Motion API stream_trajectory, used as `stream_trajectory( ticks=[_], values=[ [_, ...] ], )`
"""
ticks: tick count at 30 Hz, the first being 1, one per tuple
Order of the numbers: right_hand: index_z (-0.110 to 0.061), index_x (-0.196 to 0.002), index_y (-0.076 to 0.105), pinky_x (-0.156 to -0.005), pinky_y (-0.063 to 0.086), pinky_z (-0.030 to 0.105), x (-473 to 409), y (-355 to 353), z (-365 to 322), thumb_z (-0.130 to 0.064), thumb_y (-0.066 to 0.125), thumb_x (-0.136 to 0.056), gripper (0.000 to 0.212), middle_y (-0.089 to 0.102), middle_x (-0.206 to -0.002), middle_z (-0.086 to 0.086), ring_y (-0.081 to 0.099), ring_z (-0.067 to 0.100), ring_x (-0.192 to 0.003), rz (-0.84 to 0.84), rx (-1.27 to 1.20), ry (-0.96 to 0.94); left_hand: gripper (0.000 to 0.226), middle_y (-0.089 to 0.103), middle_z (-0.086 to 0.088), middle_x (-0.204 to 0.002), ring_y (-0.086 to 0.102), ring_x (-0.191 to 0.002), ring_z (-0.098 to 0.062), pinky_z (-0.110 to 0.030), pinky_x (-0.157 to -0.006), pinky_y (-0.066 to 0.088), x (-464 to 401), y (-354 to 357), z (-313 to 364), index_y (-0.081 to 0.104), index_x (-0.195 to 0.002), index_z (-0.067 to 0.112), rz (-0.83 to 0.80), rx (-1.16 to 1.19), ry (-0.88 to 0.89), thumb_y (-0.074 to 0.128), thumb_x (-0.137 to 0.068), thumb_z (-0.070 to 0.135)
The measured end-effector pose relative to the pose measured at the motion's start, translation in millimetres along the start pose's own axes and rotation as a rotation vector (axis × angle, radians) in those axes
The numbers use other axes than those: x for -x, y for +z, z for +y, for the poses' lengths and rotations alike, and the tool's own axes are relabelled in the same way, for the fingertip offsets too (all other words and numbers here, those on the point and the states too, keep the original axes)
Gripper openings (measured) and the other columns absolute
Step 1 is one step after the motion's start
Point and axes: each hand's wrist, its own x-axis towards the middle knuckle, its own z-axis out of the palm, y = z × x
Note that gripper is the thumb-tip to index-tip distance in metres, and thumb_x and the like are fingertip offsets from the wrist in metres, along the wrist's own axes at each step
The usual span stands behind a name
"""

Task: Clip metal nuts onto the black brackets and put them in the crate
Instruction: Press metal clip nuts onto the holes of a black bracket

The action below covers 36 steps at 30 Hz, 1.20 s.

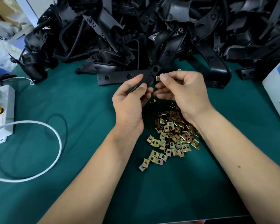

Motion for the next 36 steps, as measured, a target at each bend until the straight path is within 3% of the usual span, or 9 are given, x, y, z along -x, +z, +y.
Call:
stream_trajectory(
  ticks=[5, 12, 22, 28, 36],
  values=[
    [-0.002, -0.090, 0.071, -0.055, 0.055, 0.021, 2, 10, 5, -0.008, 0.062, -0.102, 0.016, 0.073, -0.071, 0.007, 0.068, 0.014, -0.059, 0.080, -0.113, 0.045, 0.028, 0.073, 0.001, -0.074, 0.070, -0.068, -0.010, -0.020, -0.067, 0.057, 4, 3, -2, 0.074, -0.098, 0.013, -0.025, -0.011, 0.007, 0.062, -0.094, -0.012],
    [0.004, -0.093, 0.070, -0.056, 0.054, 0.020, 3, 15, 8, -0.008, 0.064, -0.101, 0.016, 0.071, -0.073, 0.009, 0.068, 0.014, -0.060, 0.145, -0.170, 0.064, 0.025, 0.073, 0.000, -0.075, 0.070, -0.070, -0.009, -0.020, -0.069, 0.057, 5, 4, -4, 0.074, -0.099, 0.013, -0.005, -0.011, 0.029, 0.065, -0.094, -0.009],
    [0.000, -0.087, 0.071, -0.049, 0.048, 0.021, 4, 19, 9, -0.009, 0.065, -0.100, 0.017, 0.069, -0.067, 0.003, 0.062, 0.011, -0.054, 0.207, -0.077, 0.037, 0.024, 0.072, -0.007, -0.079, 0.067, -0.074, -0.014, -0.024, -0.072, 0.057, 7, 7, -8, 0.075, -0.100, 0.016, -0.014, -0.120, 0.095, 0.068, -0.093, -0.006],
    [-0.004, -0.082, 0.069, -0.048, 0.047, 0.021, 5, 23, 8, -0.011, 0.064, -0.101, 0.021, 0.069, -0.066, 0.001, 0.060, 0.010, -0.053, 0.211, -0.094, 0.030, 0.022, 0.071, -0.010, -0.083, 0.067, -0.078, -0.020, -0.027, -0.076, 0.059, 8, 10, -11, 0.075, -0.096, 0.014, 0.044, -0.028, 0.076, 0.068, -0.093, -0.006],
    [0.002, -0.086, 0.069, -0.048, 0.047, 0.022, 6, 23, 8, -0.010, 0.063, -0.101, 0.020, 0.070, -0.068, 0.004, 0.061, 0.011, -0.053, 0.220, -0.120, 0.028, 0.021, 0.071, -0.006, -0.080, 0.068, -0.075, -0.015, -0.024, -0.074, 0.056, 8, 11, -12, 0.074, -0.100, 0.014, 0.069, -0.028, 0.091, 0.068, -0.094, -0.005]
  ],
)
